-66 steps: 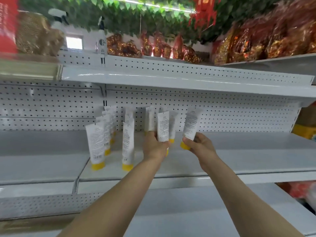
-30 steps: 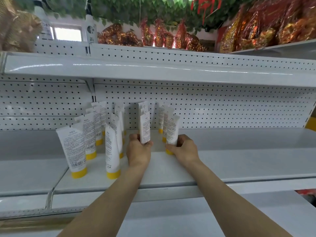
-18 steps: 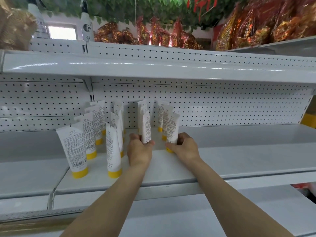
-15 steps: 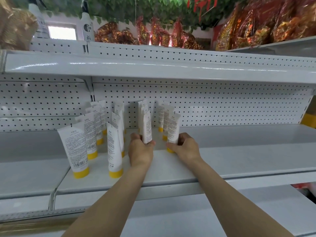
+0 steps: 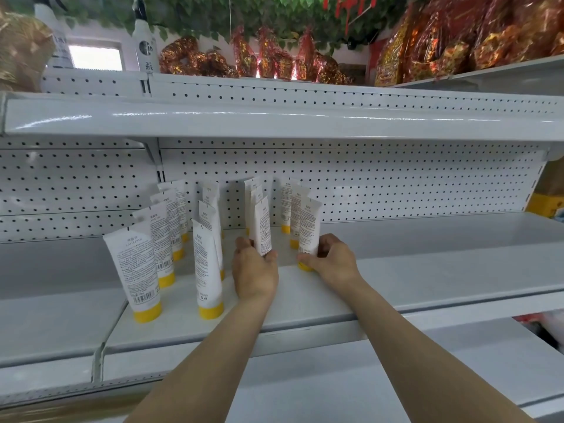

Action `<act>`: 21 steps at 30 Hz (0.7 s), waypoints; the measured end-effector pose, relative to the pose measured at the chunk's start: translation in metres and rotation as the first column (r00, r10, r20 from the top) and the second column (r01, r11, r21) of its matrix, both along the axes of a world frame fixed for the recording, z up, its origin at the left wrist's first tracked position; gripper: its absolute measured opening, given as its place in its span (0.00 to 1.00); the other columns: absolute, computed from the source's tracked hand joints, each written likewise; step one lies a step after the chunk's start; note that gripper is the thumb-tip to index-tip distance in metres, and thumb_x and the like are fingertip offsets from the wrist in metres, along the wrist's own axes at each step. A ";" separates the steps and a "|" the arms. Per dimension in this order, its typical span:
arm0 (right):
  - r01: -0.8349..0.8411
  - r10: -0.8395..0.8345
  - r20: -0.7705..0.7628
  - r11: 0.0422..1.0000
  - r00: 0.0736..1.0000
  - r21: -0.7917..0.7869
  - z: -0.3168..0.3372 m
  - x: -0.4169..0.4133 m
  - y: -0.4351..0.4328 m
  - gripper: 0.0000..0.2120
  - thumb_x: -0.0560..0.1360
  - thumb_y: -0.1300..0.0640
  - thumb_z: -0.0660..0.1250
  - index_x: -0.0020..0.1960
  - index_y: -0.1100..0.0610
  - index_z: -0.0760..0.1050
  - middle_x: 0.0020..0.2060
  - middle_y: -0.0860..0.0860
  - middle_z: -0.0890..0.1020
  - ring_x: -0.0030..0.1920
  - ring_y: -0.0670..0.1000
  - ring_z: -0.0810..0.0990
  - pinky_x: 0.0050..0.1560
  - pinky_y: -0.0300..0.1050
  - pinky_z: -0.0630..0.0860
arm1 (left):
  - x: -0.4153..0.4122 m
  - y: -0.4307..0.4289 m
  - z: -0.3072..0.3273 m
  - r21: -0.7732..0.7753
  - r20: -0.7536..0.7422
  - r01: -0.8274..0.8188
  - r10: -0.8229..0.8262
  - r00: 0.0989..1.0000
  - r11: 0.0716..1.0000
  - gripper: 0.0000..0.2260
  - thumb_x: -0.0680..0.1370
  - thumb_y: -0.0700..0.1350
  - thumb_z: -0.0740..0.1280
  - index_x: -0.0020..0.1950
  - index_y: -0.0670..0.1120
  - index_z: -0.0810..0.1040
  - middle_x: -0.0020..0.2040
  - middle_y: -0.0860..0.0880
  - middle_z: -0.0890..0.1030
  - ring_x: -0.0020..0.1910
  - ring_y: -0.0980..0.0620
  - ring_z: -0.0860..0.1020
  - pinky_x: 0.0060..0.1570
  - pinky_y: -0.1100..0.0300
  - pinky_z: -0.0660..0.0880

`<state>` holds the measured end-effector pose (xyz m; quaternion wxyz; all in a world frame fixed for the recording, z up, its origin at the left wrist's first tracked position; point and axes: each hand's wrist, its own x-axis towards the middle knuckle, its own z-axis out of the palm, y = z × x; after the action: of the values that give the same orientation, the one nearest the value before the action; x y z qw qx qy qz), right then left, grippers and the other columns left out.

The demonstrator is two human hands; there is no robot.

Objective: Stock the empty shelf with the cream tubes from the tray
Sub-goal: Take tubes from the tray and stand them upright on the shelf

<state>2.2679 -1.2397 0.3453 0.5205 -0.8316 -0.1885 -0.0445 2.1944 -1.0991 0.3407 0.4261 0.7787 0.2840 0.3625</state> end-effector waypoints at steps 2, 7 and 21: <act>-0.004 0.004 0.005 1.000 1.000 -0.011 0.001 -0.001 0.000 0.18 0.67 0.51 0.78 0.52 0.54 0.76 0.43 0.46 0.82 0.41 0.44 0.81 0.36 0.33 0.73 | 0.000 0.000 0.000 -0.002 -0.001 0.004 -0.004 1.000 1.000 0.16 0.74 0.45 0.71 0.53 0.42 0.67 0.55 0.41 0.79 0.53 0.39 0.78 0.48 0.50 0.77; 0.005 -0.004 0.012 1.000 1.000 -0.023 0.002 -0.004 0.000 0.18 0.67 0.51 0.78 0.53 0.53 0.75 0.44 0.46 0.81 0.42 0.45 0.80 0.36 0.33 0.72 | 0.000 0.001 -0.001 -0.015 0.003 0.001 -0.001 1.000 1.000 0.15 0.74 0.46 0.70 0.53 0.42 0.68 0.53 0.42 0.79 0.52 0.40 0.78 0.44 0.53 0.74; -0.011 0.011 0.002 0.993 1.000 -0.114 0.007 -0.016 -0.003 0.24 0.68 0.50 0.77 0.60 0.55 0.73 0.49 0.48 0.81 0.48 0.49 0.80 0.45 0.40 0.75 | -0.009 -0.006 0.007 -0.006 -0.086 0.013 -0.013 0.996 1.000 0.19 0.74 0.47 0.70 0.58 0.39 0.67 0.58 0.38 0.77 0.56 0.38 0.77 0.50 0.49 0.76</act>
<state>2.2518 -1.2431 0.3524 0.4723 -0.8588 -0.1961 -0.0317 2.1857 -1.1052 0.3472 0.4178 0.7944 0.2980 0.3249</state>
